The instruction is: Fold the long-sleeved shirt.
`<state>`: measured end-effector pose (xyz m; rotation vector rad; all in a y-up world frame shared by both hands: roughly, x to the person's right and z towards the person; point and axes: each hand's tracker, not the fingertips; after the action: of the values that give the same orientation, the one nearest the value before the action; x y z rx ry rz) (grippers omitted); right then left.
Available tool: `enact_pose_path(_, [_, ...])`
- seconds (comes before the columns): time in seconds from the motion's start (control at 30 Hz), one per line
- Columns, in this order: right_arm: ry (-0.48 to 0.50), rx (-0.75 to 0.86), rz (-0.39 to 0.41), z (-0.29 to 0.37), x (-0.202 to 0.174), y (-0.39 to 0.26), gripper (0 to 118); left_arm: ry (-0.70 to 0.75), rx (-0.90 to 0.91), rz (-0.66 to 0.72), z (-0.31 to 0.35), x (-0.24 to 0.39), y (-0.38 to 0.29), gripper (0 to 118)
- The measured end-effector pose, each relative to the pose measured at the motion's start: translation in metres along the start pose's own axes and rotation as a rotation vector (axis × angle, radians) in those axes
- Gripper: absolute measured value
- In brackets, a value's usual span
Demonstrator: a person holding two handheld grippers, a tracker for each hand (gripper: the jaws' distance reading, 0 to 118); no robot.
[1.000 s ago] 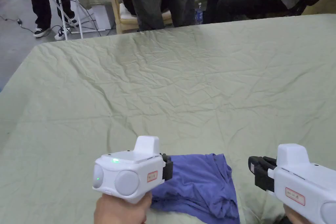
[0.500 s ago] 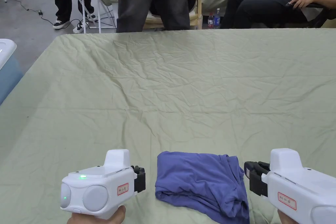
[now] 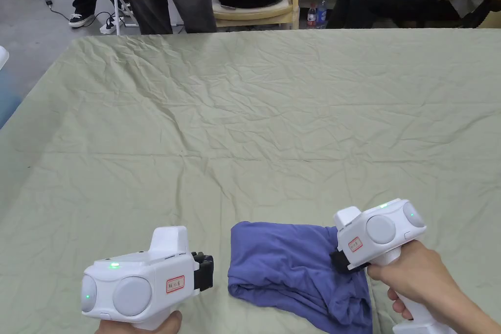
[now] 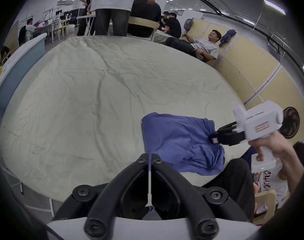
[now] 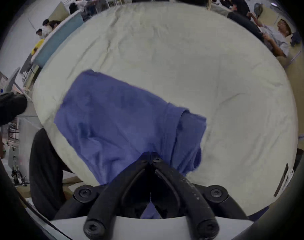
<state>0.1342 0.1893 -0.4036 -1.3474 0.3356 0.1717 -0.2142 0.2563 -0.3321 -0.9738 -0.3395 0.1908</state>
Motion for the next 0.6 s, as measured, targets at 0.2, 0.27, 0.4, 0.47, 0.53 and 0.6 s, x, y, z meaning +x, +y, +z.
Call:
enact_pose_path(0.2, [0.008, -0.002, -0.027, -0.014, 0.005, -0.005, 1, -0.03, -0.039, 0.01, -0.017, -0.005, 0.004, 16])
enact_pose_path(0.27, [0.012, -0.001, -0.017, -0.014, 0.006, -0.006, 1, -0.095, -0.039, 0.07, -0.027, -0.013, 0.01, 59])
enact_pose_path(0.4, [0.009, 0.0, -0.003, -0.015, 0.005, -0.006, 1, -0.292, -0.08, 0.129, -0.059, -0.038, 0.02, 96])
enact_pose_path(0.47, [0.003, 0.003, 0.01, -0.016, 0.004, -0.007, 1, -0.379, -0.091, 0.144, -0.078, -0.053, 0.026, 96])
enact_pose_path(0.53, [0.004, 0.006, 0.015, -0.015, 0.004, -0.007, 1, -0.409, -0.123, 0.156, -0.098, -0.066, 0.032, 96])
enact_pose_path(0.6, [0.015, 0.009, 0.004, -0.016, 0.008, -0.008, 1, -0.46, -0.17, 0.202, -0.118, -0.079, 0.036, 96])
